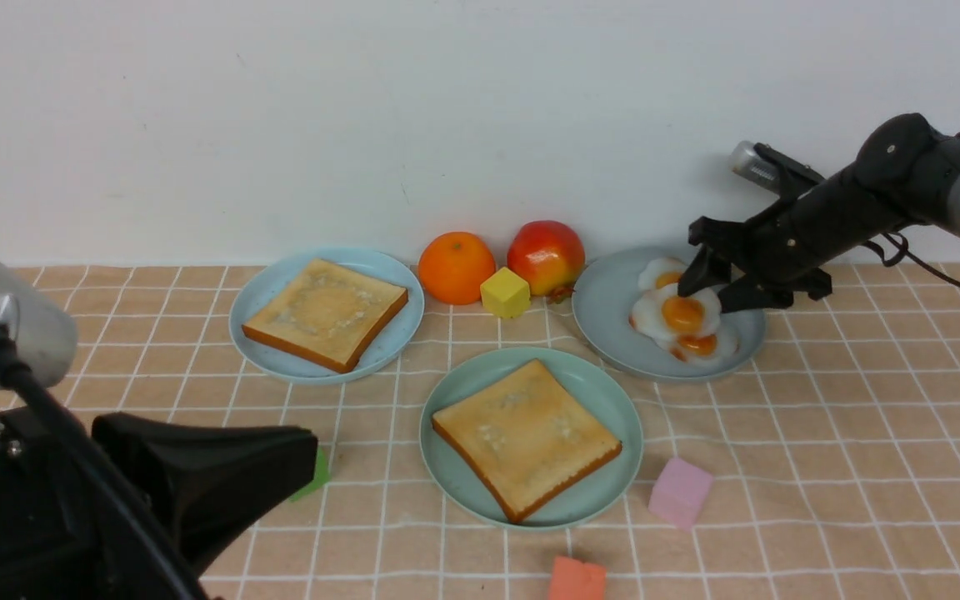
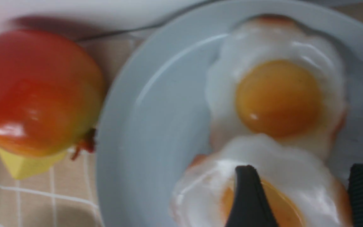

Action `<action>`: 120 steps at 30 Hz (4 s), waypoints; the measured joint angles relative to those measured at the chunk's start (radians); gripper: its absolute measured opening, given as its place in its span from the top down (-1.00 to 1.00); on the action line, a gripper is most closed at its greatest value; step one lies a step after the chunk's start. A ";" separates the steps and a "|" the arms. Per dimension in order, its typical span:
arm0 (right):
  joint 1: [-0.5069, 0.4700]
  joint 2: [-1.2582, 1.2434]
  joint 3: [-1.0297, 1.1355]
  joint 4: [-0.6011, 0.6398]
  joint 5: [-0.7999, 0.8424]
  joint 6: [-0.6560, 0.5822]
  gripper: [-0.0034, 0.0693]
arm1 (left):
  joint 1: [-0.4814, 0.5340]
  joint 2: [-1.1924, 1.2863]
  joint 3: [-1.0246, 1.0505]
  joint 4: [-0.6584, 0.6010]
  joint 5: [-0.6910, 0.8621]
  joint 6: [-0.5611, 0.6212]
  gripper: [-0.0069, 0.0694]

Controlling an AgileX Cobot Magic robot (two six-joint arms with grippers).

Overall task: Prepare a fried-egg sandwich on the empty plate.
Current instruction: Use the right arm to grab a fried egg, then use the right arm to place the fried egg on the slice of bread in the middle, then use the left arm to grab a slice of bread

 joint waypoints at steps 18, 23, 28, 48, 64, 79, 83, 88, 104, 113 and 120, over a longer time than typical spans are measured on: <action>0.000 0.003 0.000 0.015 0.011 -0.035 0.41 | 0.000 0.000 0.000 -0.001 0.000 0.000 0.85; -0.003 -0.007 -0.002 0.034 0.042 -0.035 0.60 | 0.000 0.000 0.000 0.005 0.000 0.000 0.85; -0.019 -0.079 -0.002 0.038 0.153 -0.083 0.69 | 0.000 0.000 0.000 0.039 0.000 0.000 0.85; 0.121 -0.635 0.470 0.180 0.208 -0.227 0.69 | 0.000 0.000 0.000 0.205 0.133 0.000 0.85; 0.278 -0.422 0.609 0.449 -0.063 -0.362 0.69 | 0.000 0.000 0.000 0.225 0.160 0.000 0.85; 0.275 -0.336 0.609 0.398 -0.122 -0.343 -0.09 | 0.000 0.004 0.004 0.213 0.179 -0.023 0.82; 0.243 -0.372 0.609 0.299 -0.090 -0.318 -0.30 | 0.000 0.057 0.004 0.203 0.241 -0.114 0.82; 0.176 -0.581 0.609 0.017 0.019 -0.198 0.00 | 0.000 0.232 -0.015 0.229 0.303 -0.209 0.82; 0.170 -1.245 0.861 -0.381 0.173 0.075 0.92 | 0.321 0.798 -0.525 0.165 0.338 -0.010 0.85; 0.170 -1.394 0.944 -0.360 0.177 0.075 0.90 | 0.379 1.018 -0.713 0.121 0.383 0.111 0.85; 0.170 -1.436 0.977 -0.351 0.180 0.056 0.89 | 0.422 1.181 -0.896 0.125 0.445 0.120 0.85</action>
